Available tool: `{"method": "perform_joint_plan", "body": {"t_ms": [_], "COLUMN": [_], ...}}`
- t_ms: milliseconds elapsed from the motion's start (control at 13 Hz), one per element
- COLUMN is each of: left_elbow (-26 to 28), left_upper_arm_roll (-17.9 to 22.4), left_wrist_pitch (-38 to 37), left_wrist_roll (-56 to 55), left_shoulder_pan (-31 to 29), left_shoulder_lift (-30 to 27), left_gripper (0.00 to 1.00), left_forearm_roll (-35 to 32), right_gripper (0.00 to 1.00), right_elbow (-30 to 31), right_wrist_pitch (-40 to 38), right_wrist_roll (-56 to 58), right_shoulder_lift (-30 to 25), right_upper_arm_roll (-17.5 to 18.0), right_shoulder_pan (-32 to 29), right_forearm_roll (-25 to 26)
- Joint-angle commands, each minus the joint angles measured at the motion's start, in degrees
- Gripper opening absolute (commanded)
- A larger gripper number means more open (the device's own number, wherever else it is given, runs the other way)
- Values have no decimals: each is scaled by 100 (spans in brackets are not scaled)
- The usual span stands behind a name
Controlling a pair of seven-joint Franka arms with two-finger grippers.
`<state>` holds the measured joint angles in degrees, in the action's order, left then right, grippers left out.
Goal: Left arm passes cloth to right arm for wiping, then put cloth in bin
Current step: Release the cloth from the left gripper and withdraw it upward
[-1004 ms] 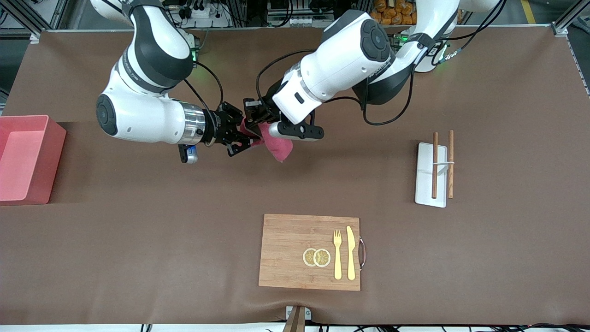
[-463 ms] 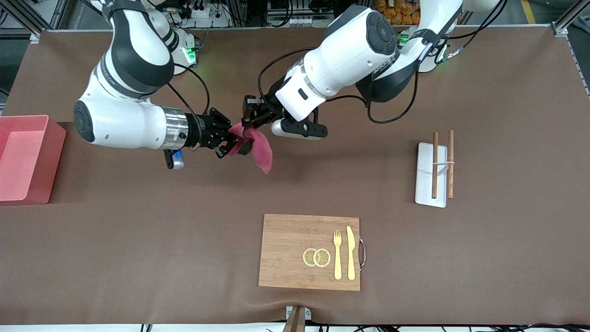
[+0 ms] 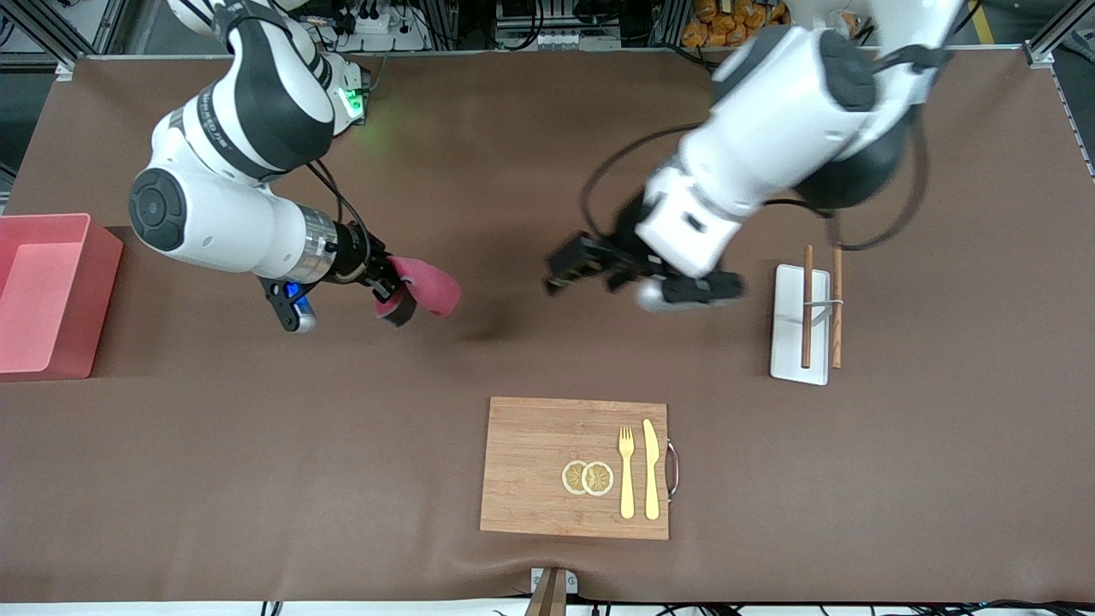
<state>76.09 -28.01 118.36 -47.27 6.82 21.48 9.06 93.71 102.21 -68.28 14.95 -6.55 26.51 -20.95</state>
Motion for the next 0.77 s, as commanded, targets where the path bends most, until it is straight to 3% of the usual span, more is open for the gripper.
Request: {"method": "perform_joint_plan", "body": {"t_ms": [0,386,540,695], "left_elbow": [99,125,230,274], "left_upper_arm_roll": [-29,119,1126,2041], "left_wrist_pitch": [-864,-2508,-3158,-3791], "left_wrist_roll": [242,2261,3482,3996], "left_shoulder_pan": [-531,-1411,-958,-438], "left_shoulder_lift": [-477,-1065,-1364,-1584], "left_gripper": [100,100,100,100], "left_forearm_roll": [-457,-484,-475,-475], "right_gripper": [0,0,0,0], "right_elbow": [234,1736,1965,2369], "right_wrist_pitch": [211,2196,2294,2653], "right_wrist_roll": [523,1165,1630,2551], "right_shoulder_lift": [25,165,218,236], "right_upper_arm_roll": [31,40,14,14], "right_shoulder_pan": [-6,64,-49,-539], "right_forearm_roll": [634,697,758,899]}}
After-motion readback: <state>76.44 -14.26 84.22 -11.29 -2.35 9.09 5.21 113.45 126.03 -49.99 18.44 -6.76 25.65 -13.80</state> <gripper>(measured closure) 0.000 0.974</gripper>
